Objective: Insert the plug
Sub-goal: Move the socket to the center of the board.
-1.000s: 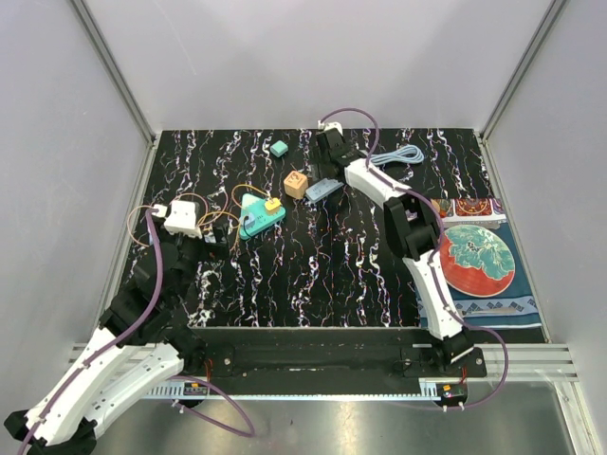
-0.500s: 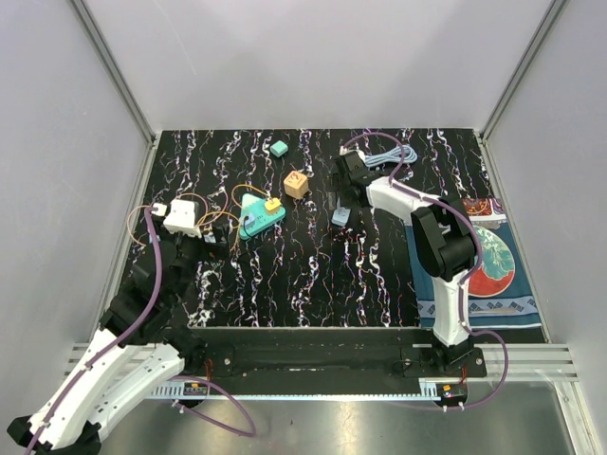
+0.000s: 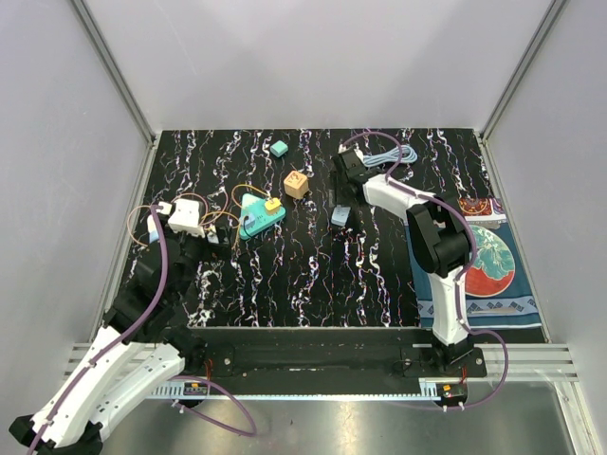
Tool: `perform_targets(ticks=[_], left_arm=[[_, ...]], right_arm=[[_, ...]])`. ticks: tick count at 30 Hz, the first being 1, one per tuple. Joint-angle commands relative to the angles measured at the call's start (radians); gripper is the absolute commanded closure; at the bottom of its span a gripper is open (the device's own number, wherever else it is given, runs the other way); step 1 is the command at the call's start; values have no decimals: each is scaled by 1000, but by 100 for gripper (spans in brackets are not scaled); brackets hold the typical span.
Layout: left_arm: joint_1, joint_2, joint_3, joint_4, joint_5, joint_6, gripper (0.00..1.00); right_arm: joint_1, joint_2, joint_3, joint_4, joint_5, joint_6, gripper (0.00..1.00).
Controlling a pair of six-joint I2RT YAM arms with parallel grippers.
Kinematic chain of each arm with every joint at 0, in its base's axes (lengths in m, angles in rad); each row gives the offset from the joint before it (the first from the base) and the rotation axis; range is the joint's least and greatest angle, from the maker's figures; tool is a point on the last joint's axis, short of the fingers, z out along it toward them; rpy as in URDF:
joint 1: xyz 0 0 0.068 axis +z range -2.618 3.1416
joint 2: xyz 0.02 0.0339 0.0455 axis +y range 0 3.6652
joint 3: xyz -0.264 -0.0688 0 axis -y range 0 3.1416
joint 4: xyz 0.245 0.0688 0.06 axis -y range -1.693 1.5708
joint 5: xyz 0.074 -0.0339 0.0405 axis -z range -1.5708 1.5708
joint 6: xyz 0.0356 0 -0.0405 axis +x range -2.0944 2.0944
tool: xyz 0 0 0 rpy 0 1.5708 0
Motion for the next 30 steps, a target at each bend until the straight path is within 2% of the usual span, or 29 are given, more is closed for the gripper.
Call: perform_targets(ticks=[1, 6, 9, 10, 14, 16, 20, 23, 25, 26, 27, 30], left_arm=[[14, 1, 2, 36, 32, -13, 2], [23, 4, -1, 36, 55, -18, 2], [27, 10, -1, 31, 66, -19, 2], [27, 14, -1, 31, 67, -21, 2], [32, 20, -2, 28, 86, -32, 2], [34, 27, -7, 31, 95, -33, 2], [35, 92, 7, 17, 133, -35, 1], [35, 142, 17, 26, 169, -41, 1], [34, 173, 33, 36, 181, -56, 1], [35, 208, 51, 40, 187, -74, 1], [35, 228, 62, 51, 189, -84, 1], [37, 332, 123, 80, 175, -94, 1]], right_arm=[[0, 3, -15, -3, -30, 26, 33], [-1, -37, -64, -19, -84, 40, 51], [3, -101, -122, -39, -118, 55, 67], [5, -123, -164, -46, -127, 58, 75], [23, -274, -300, -95, -182, 77, 89], [48, -328, -386, -131, -211, 84, 90], [104, -481, -533, -173, -303, 110, 90], [143, -560, -621, -174, -333, 136, 85], [150, -609, -650, -173, -334, 140, 76], [152, -627, -655, -173, -330, 138, 69], [153, -644, -658, -170, -321, 127, 56], [152, -719, -652, -156, -268, 83, 39]])
